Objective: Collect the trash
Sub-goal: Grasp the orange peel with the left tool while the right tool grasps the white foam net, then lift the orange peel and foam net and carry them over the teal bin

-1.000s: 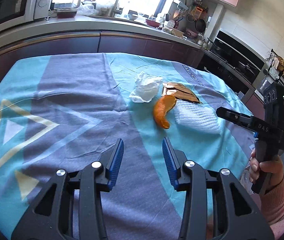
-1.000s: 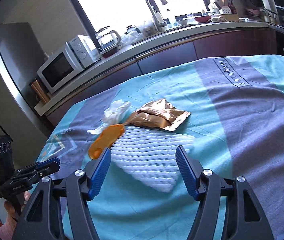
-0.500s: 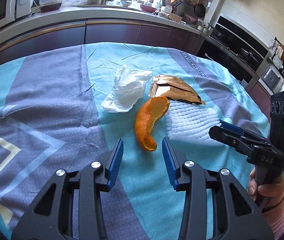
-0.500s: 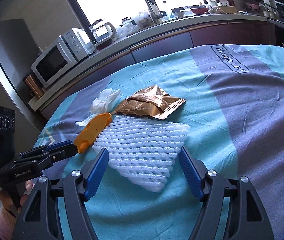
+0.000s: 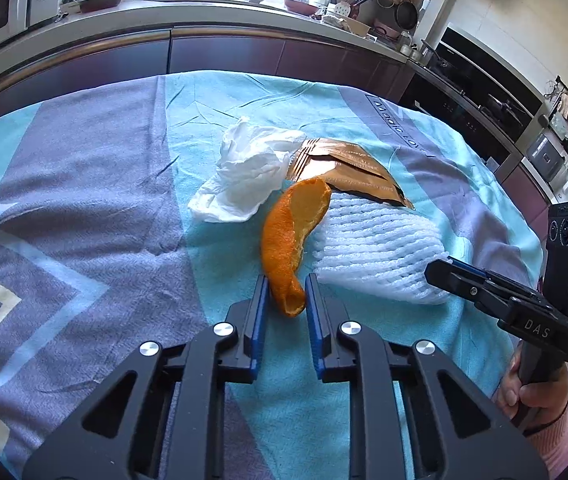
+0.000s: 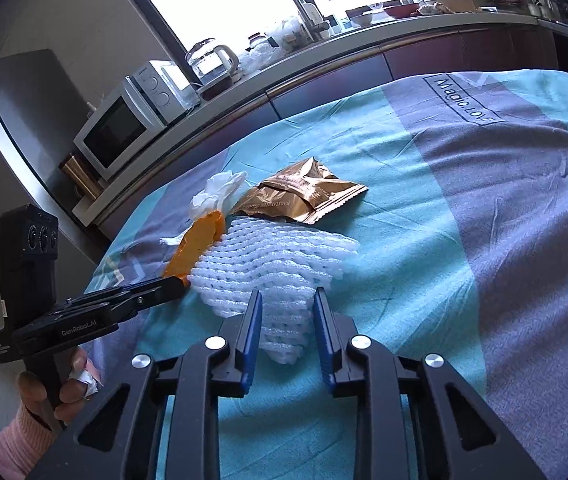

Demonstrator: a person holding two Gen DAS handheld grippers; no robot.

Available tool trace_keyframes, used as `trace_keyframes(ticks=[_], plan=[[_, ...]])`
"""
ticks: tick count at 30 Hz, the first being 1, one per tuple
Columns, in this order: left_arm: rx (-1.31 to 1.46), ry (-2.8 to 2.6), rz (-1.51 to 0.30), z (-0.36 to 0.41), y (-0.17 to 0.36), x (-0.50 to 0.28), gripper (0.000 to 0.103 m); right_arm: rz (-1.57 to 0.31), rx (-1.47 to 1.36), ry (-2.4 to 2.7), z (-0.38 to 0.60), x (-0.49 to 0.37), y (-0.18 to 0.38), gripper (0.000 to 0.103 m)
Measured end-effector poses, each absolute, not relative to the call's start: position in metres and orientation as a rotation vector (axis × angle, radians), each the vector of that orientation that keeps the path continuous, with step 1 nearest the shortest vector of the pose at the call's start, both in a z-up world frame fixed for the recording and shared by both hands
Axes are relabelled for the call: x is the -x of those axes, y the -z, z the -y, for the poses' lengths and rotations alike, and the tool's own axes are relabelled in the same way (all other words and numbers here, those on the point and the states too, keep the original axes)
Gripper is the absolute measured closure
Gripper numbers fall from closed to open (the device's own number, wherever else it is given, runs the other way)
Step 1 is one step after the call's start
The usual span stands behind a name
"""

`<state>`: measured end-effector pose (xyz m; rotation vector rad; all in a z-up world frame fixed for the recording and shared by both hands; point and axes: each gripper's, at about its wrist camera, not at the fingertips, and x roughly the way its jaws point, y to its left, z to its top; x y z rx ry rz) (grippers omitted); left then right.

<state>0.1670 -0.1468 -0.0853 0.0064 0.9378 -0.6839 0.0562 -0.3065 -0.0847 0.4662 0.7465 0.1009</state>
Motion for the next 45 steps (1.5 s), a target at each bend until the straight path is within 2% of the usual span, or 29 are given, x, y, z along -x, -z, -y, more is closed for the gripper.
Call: trace_keyframes(ticks=[20, 45], plan=[[0.001, 0.627, -0.823, 0.093, 0.056, -0.126, 0.088, -0.680, -0.481, -0.265, 0.277, -0.042, 0.059, 0.089], [0.029, 0.521, -0.734, 0.024, 0.032, -0.087, 0.090, -0.626, -0.481, -0.363, 0.245, -0.049, 0.036, 0.091]])
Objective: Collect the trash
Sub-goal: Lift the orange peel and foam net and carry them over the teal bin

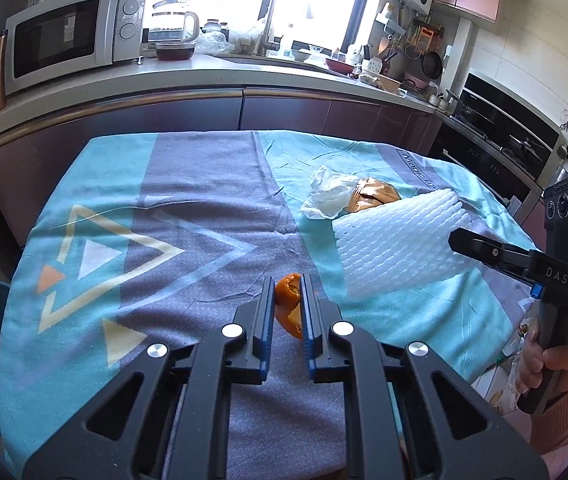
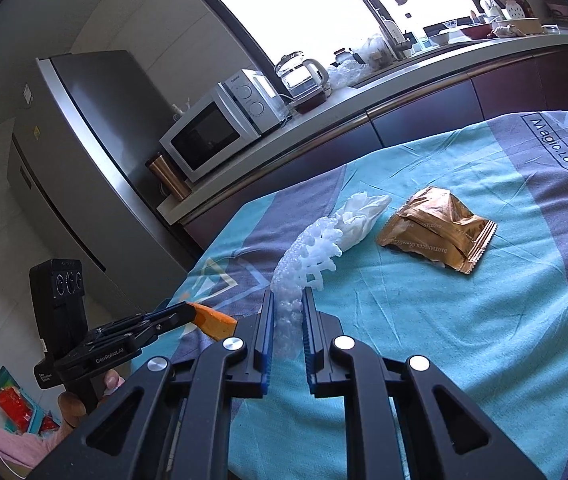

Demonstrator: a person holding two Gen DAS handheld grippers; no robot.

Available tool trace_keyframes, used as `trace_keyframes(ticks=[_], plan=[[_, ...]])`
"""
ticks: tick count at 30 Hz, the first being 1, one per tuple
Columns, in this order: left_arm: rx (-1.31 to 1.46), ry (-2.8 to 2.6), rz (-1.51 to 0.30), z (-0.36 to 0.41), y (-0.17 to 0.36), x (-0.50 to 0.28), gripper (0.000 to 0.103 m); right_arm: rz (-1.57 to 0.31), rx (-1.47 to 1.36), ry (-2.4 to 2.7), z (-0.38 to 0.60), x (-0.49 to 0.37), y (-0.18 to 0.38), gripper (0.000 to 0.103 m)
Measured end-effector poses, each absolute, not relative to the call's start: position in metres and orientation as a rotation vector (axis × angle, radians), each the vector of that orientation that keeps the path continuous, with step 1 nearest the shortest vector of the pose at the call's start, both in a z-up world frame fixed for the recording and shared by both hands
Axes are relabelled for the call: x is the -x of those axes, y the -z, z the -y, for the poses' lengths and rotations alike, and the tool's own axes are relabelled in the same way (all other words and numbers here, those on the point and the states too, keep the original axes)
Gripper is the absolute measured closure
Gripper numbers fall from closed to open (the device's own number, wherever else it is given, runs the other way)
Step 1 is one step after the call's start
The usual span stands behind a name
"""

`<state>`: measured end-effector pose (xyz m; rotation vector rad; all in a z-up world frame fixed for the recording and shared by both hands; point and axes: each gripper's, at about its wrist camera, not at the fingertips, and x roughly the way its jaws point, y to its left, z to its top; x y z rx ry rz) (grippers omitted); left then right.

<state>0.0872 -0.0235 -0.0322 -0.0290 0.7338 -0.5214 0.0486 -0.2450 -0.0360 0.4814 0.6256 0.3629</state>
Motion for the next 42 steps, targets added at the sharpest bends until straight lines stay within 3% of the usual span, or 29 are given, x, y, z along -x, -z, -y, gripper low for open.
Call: trace_keyframes(ticks=[42], plan=[[0.108, 0.285, -0.631, -0.106, 0.005, -0.052, 0.090, -0.682, -0.457, -0.650, 0.128, -0.100, 0.029, 0.091]])
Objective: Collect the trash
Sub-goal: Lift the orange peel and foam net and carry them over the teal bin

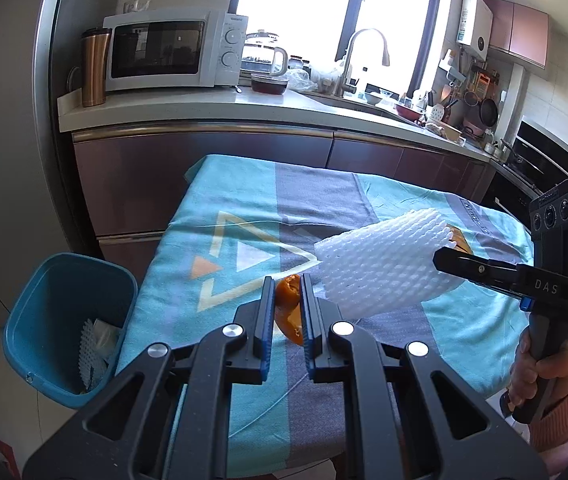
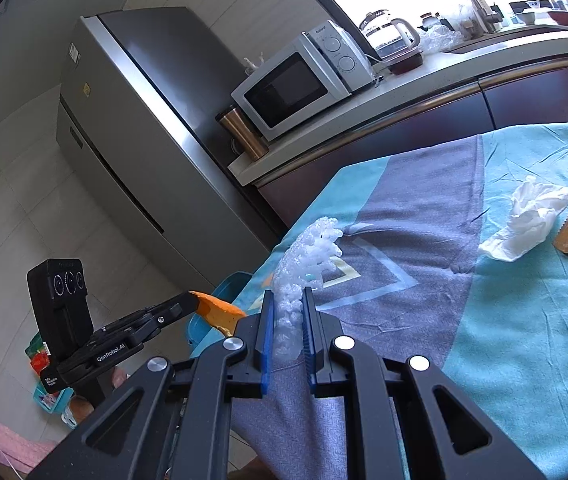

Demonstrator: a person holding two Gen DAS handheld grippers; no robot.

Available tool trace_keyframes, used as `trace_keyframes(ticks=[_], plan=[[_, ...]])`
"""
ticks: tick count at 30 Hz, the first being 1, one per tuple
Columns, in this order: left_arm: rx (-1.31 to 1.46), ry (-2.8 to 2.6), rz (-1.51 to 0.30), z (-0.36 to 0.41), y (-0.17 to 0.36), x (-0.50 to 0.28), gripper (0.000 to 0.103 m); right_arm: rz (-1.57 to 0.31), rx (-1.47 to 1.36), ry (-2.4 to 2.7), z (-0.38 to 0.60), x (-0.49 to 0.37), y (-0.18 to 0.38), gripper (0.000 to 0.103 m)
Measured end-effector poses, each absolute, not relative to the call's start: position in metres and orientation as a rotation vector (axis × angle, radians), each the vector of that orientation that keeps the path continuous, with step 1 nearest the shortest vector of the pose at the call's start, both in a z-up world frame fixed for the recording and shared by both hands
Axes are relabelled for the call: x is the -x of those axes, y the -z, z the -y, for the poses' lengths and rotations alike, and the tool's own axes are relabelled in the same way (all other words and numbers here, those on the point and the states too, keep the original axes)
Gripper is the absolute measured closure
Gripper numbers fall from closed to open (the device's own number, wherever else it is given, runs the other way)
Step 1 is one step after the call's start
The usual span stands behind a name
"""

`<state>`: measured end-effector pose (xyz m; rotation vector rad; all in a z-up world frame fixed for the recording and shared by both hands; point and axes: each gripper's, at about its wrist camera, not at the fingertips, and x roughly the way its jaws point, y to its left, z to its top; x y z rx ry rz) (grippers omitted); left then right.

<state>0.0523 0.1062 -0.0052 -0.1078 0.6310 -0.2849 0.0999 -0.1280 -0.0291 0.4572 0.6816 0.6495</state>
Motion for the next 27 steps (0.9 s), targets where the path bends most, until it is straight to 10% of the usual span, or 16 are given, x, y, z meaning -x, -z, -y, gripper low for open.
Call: trace_keyframes(ticks=[27], plan=[[0.142, 0.125, -0.600, -0.173, -0.004, -0.041, 0.090, -0.745, -0.397, -0.825, 0.041, -0.141, 0.025, 0.091]])
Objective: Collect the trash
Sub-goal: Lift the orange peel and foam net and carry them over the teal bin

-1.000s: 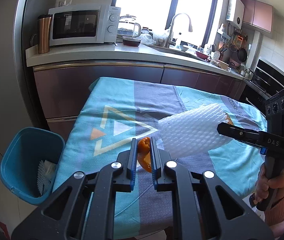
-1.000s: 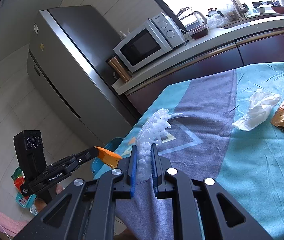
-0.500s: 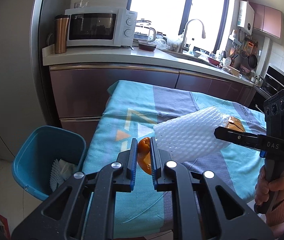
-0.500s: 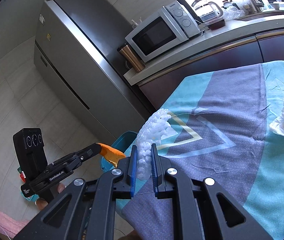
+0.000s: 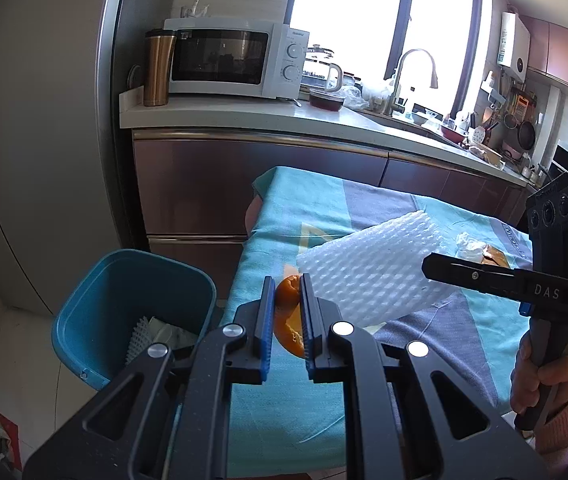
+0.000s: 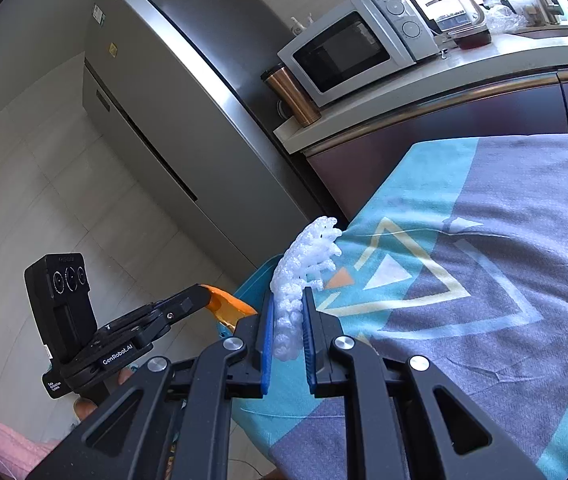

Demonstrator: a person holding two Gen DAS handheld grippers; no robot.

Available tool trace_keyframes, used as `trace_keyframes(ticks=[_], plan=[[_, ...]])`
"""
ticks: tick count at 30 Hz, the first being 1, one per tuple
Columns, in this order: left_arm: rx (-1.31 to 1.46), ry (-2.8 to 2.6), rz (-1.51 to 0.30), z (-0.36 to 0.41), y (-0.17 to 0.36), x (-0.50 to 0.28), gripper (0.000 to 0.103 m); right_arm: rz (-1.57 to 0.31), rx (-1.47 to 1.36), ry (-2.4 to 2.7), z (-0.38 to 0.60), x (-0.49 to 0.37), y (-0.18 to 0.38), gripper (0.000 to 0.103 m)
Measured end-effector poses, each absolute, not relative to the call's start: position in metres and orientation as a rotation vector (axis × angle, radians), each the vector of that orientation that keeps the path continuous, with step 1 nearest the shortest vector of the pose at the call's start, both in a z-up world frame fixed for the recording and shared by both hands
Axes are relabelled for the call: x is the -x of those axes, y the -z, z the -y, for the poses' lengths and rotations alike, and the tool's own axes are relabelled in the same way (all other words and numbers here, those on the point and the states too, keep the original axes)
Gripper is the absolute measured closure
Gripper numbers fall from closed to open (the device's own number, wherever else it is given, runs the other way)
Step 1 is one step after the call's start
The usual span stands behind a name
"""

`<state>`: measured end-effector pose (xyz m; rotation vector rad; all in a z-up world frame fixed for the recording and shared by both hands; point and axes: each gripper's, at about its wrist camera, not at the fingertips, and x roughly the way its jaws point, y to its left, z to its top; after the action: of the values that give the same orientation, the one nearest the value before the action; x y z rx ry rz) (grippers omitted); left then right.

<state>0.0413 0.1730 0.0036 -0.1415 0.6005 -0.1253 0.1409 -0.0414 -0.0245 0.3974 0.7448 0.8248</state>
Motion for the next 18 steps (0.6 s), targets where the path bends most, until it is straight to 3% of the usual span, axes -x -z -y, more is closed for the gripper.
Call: trace_keyframes(ticks=[18], plan=[[0.150, 0.007, -0.572, -0.222, -0.011, -0.039, 0.090, -0.783, -0.365, -0.923, -0.023, -0.176, 0.022, 0.091]])
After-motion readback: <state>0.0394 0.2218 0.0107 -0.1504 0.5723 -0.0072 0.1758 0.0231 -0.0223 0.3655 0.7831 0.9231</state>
